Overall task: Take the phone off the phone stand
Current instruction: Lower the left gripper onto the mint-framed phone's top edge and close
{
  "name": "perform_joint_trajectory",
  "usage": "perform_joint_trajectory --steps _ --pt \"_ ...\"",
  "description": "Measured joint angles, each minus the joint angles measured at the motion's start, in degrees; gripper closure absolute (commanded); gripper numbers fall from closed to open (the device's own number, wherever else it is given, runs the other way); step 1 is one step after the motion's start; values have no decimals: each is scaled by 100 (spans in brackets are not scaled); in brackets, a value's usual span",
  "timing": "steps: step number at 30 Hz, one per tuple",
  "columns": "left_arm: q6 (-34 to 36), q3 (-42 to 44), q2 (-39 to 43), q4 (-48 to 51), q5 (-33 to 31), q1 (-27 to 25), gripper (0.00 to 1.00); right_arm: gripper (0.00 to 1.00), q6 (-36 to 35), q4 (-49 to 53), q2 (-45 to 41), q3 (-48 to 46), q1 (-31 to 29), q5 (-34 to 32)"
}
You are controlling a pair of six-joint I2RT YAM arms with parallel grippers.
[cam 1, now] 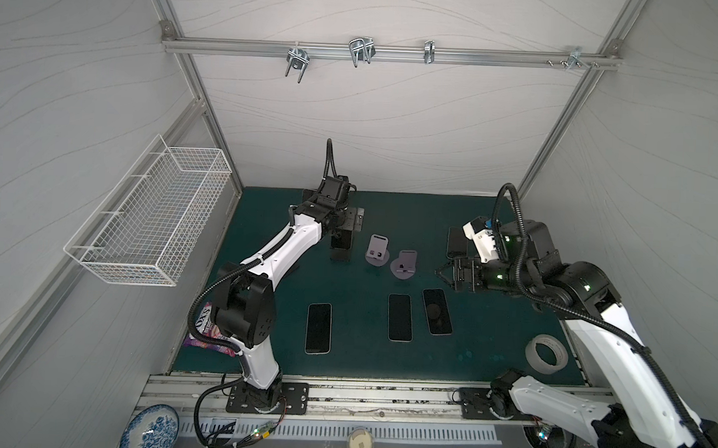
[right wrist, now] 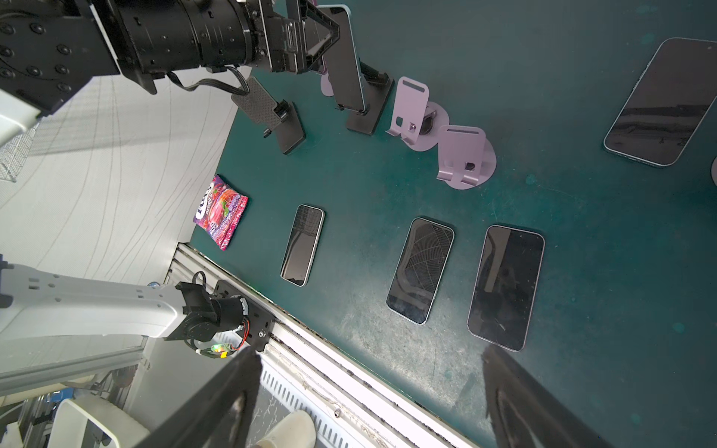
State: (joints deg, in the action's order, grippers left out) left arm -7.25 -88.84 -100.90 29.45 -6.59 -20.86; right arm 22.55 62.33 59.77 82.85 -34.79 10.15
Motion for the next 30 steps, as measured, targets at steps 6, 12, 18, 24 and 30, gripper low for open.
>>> perform_joint_trajectory --steps 6,12,18,24,30 --pt "0 -236 -234 26 -2 22 1 9 -22 -20 20 -13 0 -4" --pt "-2 -417 -476 50 -9 52 1 9 -103 -33 20 -37 0 -11" --pt "-48 -492 -566 68 -24 85 1 9 -199 -37 68 -37 0 -11" --pt "-140 -603 -643 63 -46 133 1 8 -304 -42 212 -37 0 -9" --pt "-181 -737 -898 68 -48 138 1 8 -315 -46 227 -37 0 -11"
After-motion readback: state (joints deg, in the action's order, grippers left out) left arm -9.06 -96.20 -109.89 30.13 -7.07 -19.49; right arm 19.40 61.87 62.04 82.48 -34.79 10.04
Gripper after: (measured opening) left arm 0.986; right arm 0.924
